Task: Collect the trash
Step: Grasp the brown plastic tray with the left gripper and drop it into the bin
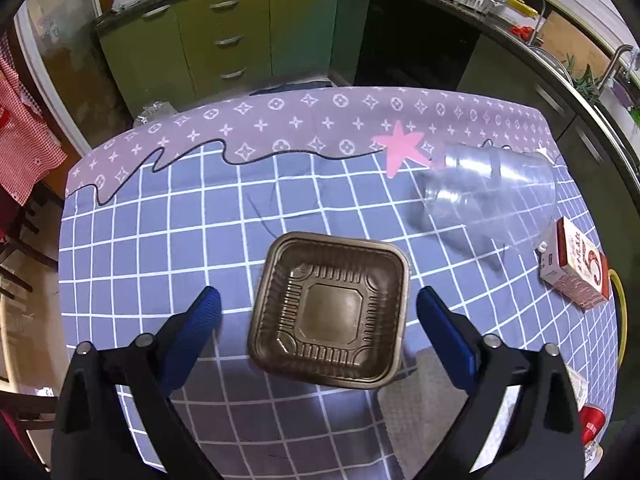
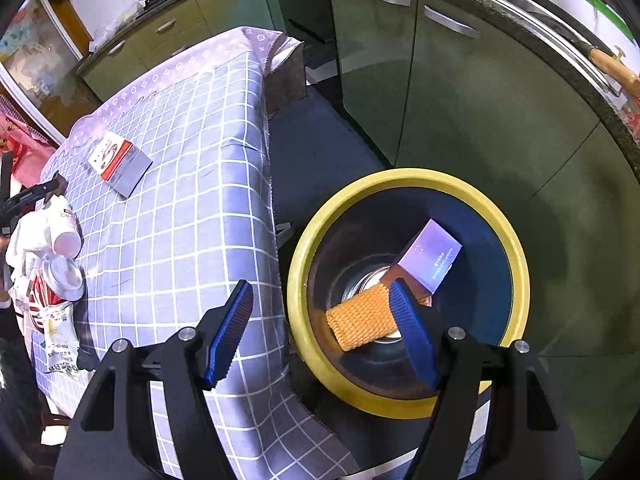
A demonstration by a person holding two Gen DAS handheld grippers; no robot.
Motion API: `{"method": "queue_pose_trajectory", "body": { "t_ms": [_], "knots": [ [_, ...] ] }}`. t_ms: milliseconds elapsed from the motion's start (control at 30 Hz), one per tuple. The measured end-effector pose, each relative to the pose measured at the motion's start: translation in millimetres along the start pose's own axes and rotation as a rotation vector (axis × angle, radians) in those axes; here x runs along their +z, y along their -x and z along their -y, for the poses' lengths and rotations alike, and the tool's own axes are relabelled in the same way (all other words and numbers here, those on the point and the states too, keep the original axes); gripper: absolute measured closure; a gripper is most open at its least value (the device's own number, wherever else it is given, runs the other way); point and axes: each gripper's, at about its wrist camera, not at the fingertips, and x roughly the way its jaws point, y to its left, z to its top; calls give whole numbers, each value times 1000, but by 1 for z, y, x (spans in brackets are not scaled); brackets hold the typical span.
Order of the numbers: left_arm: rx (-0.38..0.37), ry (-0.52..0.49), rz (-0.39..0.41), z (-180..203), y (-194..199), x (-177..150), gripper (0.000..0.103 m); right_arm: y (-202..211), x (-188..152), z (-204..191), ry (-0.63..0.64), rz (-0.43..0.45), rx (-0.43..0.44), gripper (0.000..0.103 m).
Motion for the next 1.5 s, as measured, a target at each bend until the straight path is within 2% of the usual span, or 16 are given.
{"method": "queue_pose_trajectory", "body": {
  "t_ms": [67, 133, 267, 400, 500, 600, 667, 800, 933, 1067, 1167, 1267, 1300, 1367, 1433, 1500],
  "knots": [
    [-12, 0, -15, -1, -3, 0, 28, 0, -1, -2, 4, -1, 3, 33],
    [-22, 2, -24, 1, -6, 1, 34, 1, -1, -2, 6, 1, 4, 33],
    [-15, -10, -10, 3, -4, 1, 35, 2, 0, -1, 7, 2, 4, 33],
    [2, -14, 37, 3, 17, 3, 36, 5, 0, 0, 6, 11, 10, 33],
    [8, -43, 95, 14, 48, 4, 36, 13, -1, 3, 3, 31, 16, 33],
    [-22, -110, 159, 42, 90, -3, 36, 25, -6, 9, -5, 55, 18, 33],
    [-65, -165, 198, 68, 118, -13, 36, 39, -11, 17, -16, 82, 13, 33],
    [-246, -352, 217, 167, 165, -39, 35, 66, -25, 38, -43, 130, -6, 33],
    [-406, -554, 131, 278, 173, -62, 35, 94, -44, 66, -77, 173, -25, 33],
    [-498, -701, 9, 393, 155, -81, 34, 120, -68, 92, -113, 216, -36, 33],
    [-506, -748, -66, 463, 127, -89, 34, 139, -89, 115, -149, 254, -48, 33],
    [-469, -734, -114, 508, 92, -88, 33, 154, -109, 137, -191, 276, -53, 33],
    [-455, -726, -124, 519, 84, -91, 32, 157, -114, 142, -200, 278, -55, 33],
    [-417, -708, -139, 540, 65, -87, 23, 163, -125, 155, -222, 282, -60, 32],
    [-389, -696, -135, 545, 57, -88, 20, 164, -132, 162, -233, 282, -62, 31],
    [-392, -676, -125, 542, 59, -87, 20, 164, -136, 169, -243, 280, -59, 31]
  ]
}}
